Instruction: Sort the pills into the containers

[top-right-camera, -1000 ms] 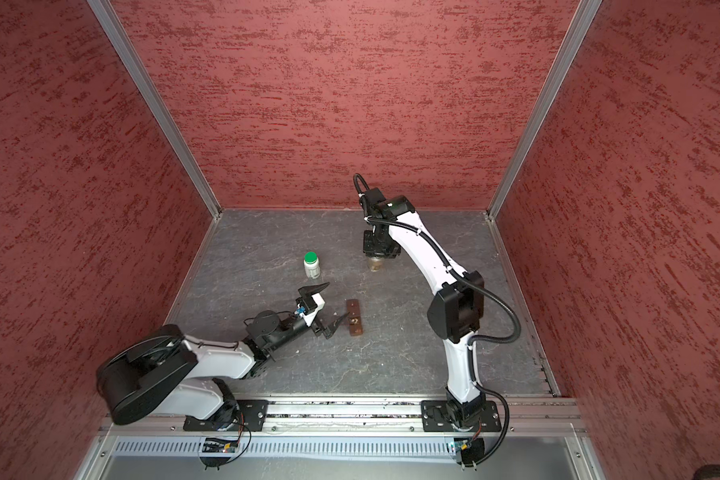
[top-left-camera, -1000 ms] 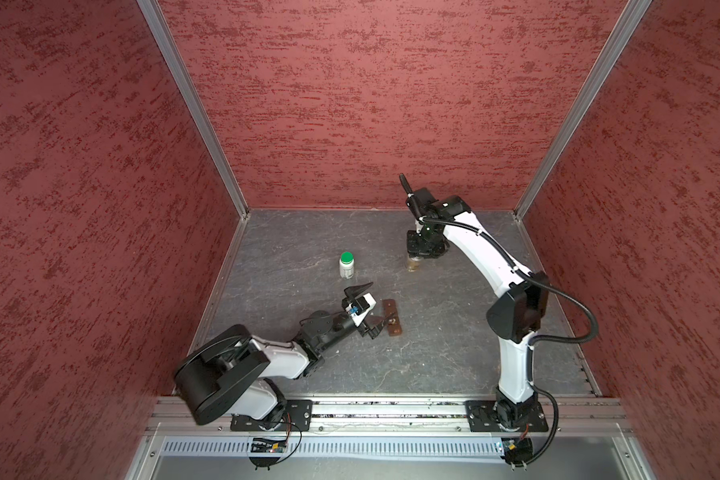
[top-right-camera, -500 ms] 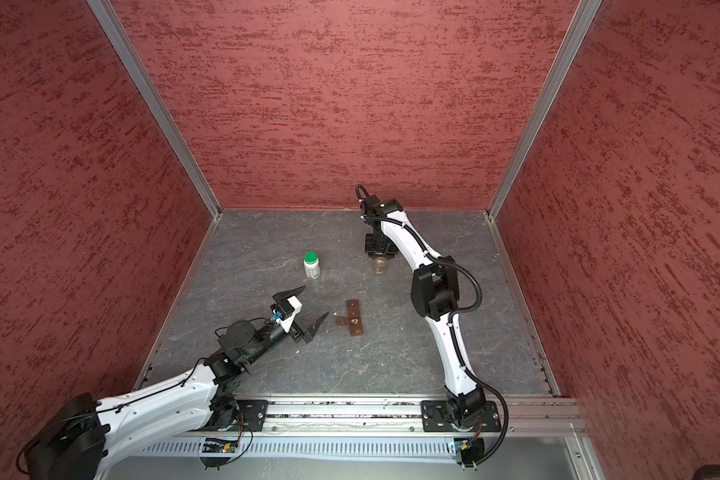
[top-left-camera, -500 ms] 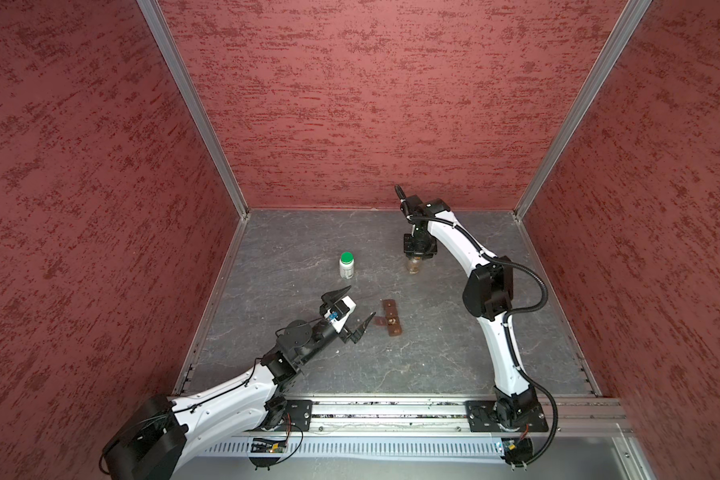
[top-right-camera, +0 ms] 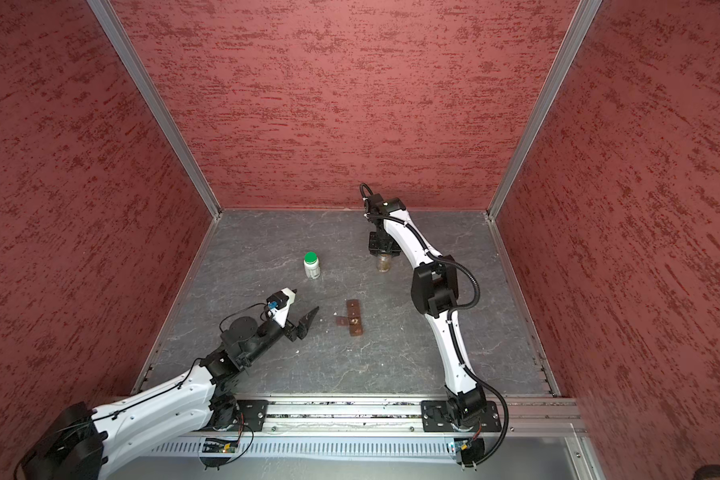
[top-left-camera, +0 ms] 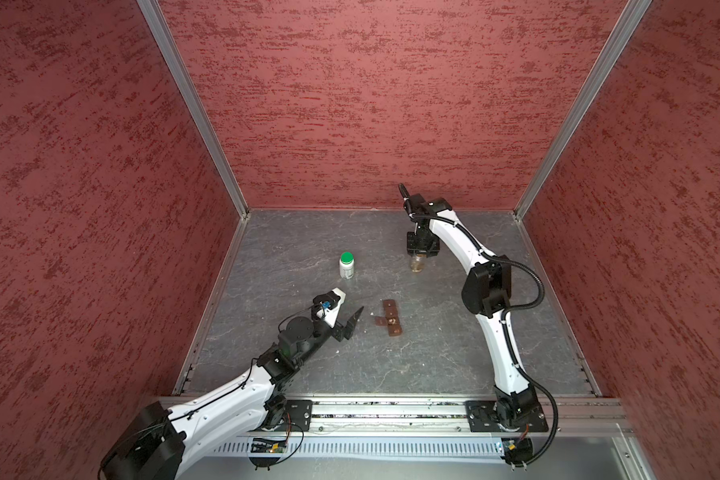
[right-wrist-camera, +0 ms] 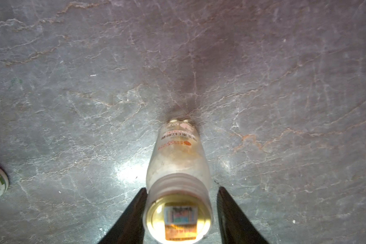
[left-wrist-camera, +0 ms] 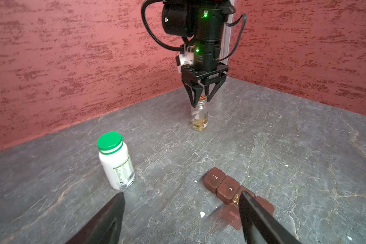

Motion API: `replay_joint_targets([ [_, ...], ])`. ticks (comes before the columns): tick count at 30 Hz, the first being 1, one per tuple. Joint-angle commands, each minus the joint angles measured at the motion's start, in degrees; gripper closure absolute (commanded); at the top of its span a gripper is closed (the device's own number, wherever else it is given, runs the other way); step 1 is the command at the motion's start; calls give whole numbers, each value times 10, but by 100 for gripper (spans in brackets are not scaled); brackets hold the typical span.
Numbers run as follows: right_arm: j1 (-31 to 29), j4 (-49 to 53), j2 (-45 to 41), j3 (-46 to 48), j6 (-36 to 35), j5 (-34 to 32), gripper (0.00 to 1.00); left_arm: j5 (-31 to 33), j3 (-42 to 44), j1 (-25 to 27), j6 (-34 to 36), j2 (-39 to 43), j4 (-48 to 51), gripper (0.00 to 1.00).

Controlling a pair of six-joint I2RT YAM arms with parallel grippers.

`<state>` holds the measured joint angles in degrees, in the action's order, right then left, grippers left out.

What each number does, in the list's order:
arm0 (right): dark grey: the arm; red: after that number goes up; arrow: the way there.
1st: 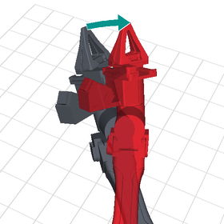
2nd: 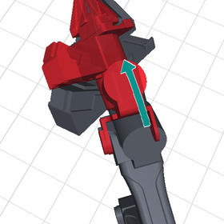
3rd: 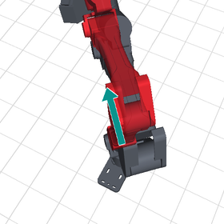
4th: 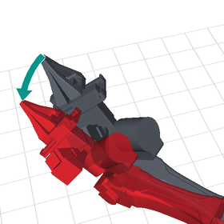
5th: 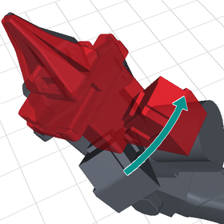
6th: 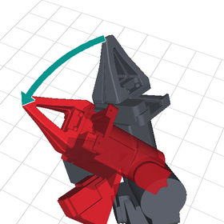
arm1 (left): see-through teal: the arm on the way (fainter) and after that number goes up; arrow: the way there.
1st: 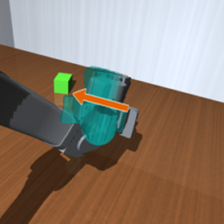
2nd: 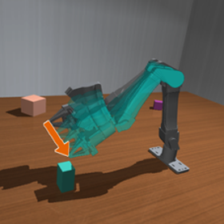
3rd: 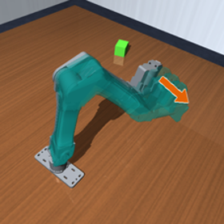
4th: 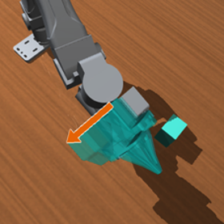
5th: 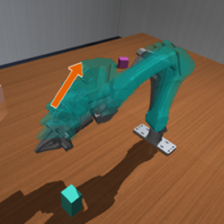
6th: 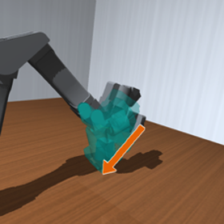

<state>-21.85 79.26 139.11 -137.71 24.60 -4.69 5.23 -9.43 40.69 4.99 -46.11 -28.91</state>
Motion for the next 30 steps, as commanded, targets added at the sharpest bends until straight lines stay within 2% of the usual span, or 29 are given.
replay_joint_targets([
  [1, 4, 12, 1, -41, -4, -17, 40, 20, -20, -11, -64, 13, 62, 19],
  [7, 3, 38, -27, -103, 1, -39, 35, 37, -50, -29, -142, 19, 165, 24],
  [11, -4, 41, -86, -91, 10, -57, 35, 27, -61, -35, -189, 14, 213, 27],
  [13, -17, 32, -126, -56, 10, -66, 35, 18, -68, -36, -212, 4, 237, 31],
  [16, -39, -26, -216, 65, 16, -66, 36, -7, -78, -35, -257, -22, 265, 38],
  [19, -63, -119, -324, 227, 30, -51, 40, -39, -93, -34, -296, -62, 294, 52],
  [21, -80, -185, -393, 338, 44, -39, 45, -52, -107, -35, -327, -94, 316, 63],
  [25, -108, -312, -506, 557, 76, 12, 57, -104, -132, -25, -379, -162, 320, 81],
  [30, -124, -397, -591, 737, 112, 53, 72, -112, -170, 17, -433, -244, 293, 100],
])
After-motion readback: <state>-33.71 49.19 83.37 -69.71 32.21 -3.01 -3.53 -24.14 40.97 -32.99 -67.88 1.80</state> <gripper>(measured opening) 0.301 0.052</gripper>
